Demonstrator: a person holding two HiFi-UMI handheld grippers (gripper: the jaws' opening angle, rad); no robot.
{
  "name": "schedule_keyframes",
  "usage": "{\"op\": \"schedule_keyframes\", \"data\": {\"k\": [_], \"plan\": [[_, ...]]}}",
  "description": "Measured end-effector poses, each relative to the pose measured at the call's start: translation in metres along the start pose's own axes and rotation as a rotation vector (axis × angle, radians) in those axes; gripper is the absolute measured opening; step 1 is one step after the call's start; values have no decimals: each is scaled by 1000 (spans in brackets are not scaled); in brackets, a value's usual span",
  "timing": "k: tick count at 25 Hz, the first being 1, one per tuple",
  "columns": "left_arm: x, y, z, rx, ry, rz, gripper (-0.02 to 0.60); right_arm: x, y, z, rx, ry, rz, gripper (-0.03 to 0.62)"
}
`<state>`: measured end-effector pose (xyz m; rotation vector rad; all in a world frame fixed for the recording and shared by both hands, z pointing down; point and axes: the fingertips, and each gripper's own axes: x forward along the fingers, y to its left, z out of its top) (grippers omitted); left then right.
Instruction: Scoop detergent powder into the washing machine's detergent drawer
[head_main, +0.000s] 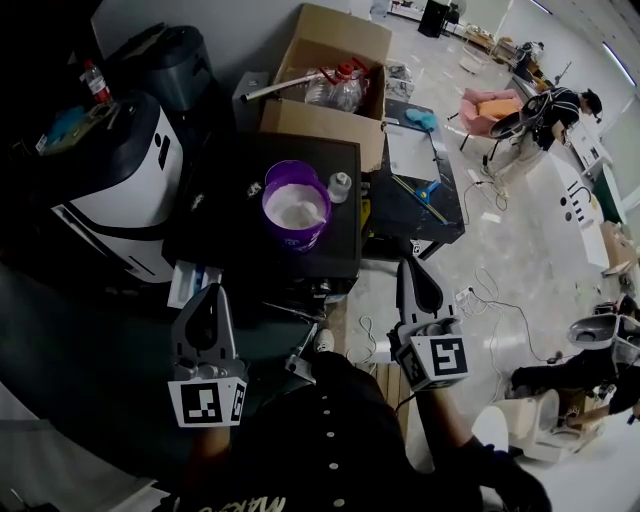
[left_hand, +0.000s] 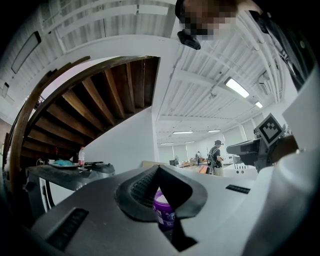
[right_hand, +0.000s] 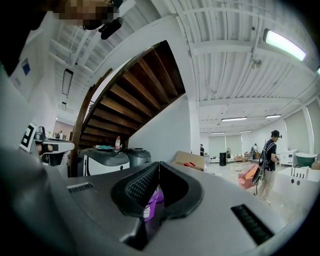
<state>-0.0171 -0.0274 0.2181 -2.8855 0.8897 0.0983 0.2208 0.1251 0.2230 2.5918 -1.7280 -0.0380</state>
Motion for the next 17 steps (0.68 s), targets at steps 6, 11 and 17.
{"op": "schedule_keyframes", "data": {"k": [6, 11, 17], "plan": [[-1, -2, -2, 7, 6, -1, 14, 1, 6, -1, -20, -6, 22, 29], [1, -2, -1, 7, 7, -3, 14, 5, 11, 8, -14, -20, 26, 29], [4, -3, 0, 6, 4, -9, 14, 7, 13, 9, -23, -19, 30, 29]]}}
